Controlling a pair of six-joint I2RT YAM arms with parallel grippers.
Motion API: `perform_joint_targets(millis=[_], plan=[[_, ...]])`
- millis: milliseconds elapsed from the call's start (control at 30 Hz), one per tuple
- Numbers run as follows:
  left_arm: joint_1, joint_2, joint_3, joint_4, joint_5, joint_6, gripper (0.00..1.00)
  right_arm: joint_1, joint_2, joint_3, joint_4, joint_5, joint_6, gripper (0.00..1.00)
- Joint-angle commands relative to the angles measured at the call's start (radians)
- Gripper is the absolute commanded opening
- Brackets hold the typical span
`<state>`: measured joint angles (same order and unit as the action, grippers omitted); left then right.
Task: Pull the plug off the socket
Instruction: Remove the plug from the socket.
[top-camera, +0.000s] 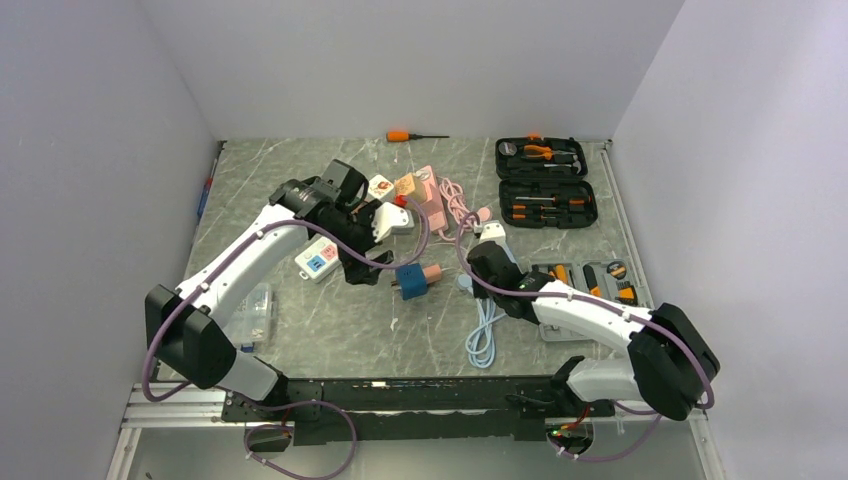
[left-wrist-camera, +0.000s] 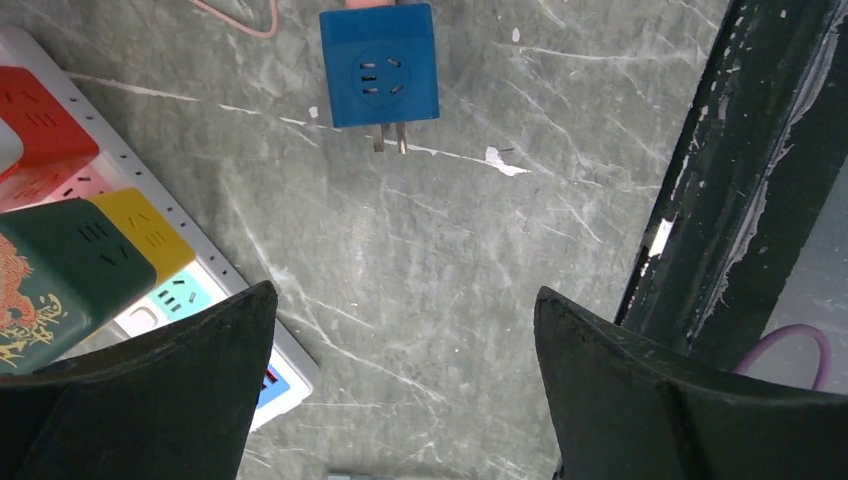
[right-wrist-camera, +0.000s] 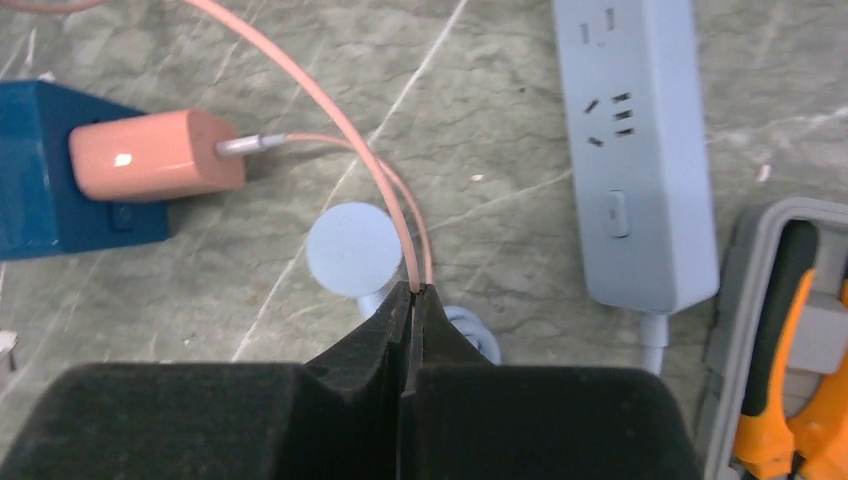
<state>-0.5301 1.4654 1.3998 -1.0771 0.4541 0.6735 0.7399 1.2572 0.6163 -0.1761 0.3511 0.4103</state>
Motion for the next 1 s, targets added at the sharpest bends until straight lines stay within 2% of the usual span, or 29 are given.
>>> perform_joint_targets(millis=[0,267,400,533,667,833,867,967], plan=[[-0.034,-0.004,0.005,0.048,-0.023,0.019,0.99,-0.011,0.011,0.029,0.033,0.147,0.033,0.00],[-0.085,0.021,0.062,0.033,-0.021,0.021,0.99,-0.073,0.166,0.060,0.133,0.164,0.019,0.00],[-0.092,0.028,0.068,0.034,-0.033,0.023,0.99,-0.104,0.229,0.160,0.167,0.221,-0.031,0.00],[-0.093,0.023,0.059,0.044,-0.044,0.018,0.99,-0.150,0.265,0.267,0.238,0.196,-0.078,0.00],[-0.087,-0.005,0.027,0.113,-0.046,-0.059,0.99,-0.162,0.296,0.324,0.357,0.105,-0.093,0.00],[-0.078,-0.055,-0.033,0.189,-0.081,-0.089,0.99,-0.159,0.322,0.311,0.506,-0.137,-0.049,0.00],[-0.071,-0.058,-0.037,0.183,-0.086,-0.085,0.99,-0.157,0.327,0.308,0.518,-0.220,-0.048,0.00],[-0.038,-0.061,-0.036,0.164,-0.067,-0.085,0.99,-0.125,0.348,0.319,0.502,-0.336,-0.074,0.00]])
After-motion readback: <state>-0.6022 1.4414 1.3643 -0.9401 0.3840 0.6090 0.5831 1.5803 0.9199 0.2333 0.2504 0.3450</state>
